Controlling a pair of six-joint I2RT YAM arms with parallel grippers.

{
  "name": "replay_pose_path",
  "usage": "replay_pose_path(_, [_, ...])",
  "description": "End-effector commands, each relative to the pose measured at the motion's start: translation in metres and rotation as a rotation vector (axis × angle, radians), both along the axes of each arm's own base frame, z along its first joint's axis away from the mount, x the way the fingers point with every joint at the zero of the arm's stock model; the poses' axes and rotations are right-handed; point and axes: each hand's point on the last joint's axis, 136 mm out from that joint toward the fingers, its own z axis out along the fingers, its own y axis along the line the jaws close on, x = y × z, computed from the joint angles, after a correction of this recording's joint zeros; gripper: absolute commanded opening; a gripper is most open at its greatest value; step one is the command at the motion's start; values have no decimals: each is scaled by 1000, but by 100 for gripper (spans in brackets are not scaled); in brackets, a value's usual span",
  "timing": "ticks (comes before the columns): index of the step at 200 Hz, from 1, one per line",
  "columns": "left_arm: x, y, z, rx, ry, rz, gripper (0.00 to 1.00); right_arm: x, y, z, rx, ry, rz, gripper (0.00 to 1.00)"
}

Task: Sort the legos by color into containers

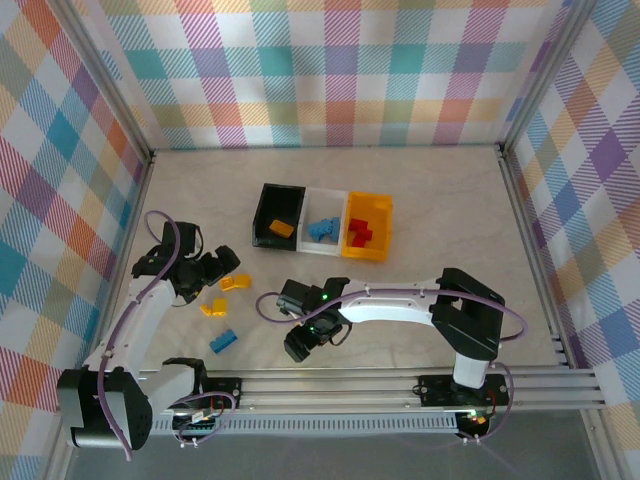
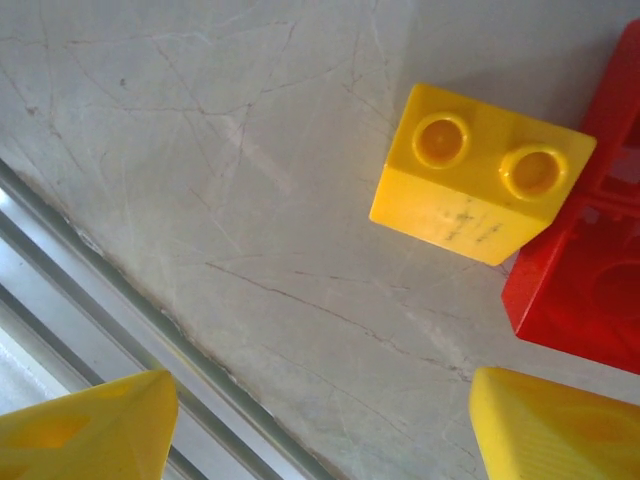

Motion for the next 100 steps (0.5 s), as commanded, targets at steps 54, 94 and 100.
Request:
replay_pose_path(54, [-3, 0, 3, 20, -3, -20, 100, 30, 10, -23, -10, -21, -70, 79])
replay_pose_path(94, [-1, 2, 4, 29, -7, -21, 100, 41, 23, -29, -17, -52, -62, 78])
replay_pose_path(100, [-1, 2, 4, 30, -7, -23, 100, 42, 24, -30, -19, -55, -63, 77])
